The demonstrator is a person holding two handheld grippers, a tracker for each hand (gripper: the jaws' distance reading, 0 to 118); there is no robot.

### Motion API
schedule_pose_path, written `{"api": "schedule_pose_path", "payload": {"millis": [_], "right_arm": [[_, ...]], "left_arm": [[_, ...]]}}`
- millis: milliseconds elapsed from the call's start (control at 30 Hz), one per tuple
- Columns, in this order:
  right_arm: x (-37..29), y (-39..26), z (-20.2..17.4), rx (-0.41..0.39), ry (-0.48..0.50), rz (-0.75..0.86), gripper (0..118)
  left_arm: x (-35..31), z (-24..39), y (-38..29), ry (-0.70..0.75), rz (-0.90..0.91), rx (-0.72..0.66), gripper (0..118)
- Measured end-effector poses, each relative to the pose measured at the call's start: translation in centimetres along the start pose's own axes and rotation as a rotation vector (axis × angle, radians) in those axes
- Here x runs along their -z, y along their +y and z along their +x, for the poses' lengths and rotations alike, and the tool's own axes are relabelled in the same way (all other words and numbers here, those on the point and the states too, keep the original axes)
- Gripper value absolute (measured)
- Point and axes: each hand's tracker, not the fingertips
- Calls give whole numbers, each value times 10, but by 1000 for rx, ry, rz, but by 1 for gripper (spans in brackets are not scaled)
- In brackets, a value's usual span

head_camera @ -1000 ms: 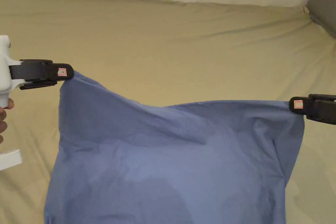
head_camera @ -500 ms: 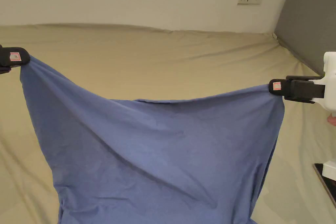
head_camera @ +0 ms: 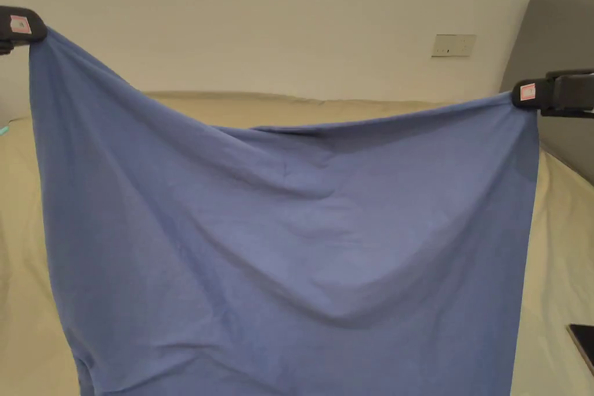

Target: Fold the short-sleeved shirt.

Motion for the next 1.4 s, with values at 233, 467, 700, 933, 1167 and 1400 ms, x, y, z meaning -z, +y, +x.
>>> {"api": "schedule_pose_path", "payload": {"millis": [233, 467, 700, 933, 1167, 1400], "right_arm": [[26, 53, 15, 6, -14, 39, 2], [76, 120, 46, -5, -53, 82, 2], [135, 191, 84, -15, -116, 156, 2], [181, 223, 117, -1, -176, 216, 2], [201, 192, 145, 50, -159, 255, 2], [209, 107, 161, 94, -104, 214, 2]], "left_arm": [[29, 19, 60, 24, 23, 48, 0], [92, 16, 121, 64, 54, 71, 0], [170, 2, 180, 81, 119, 91, 0], [233, -9, 214, 66, 197, 121, 0], [257, -34, 188, 24, 215, 118, 0], [243, -69, 97, -49, 160, 71, 0]]}}
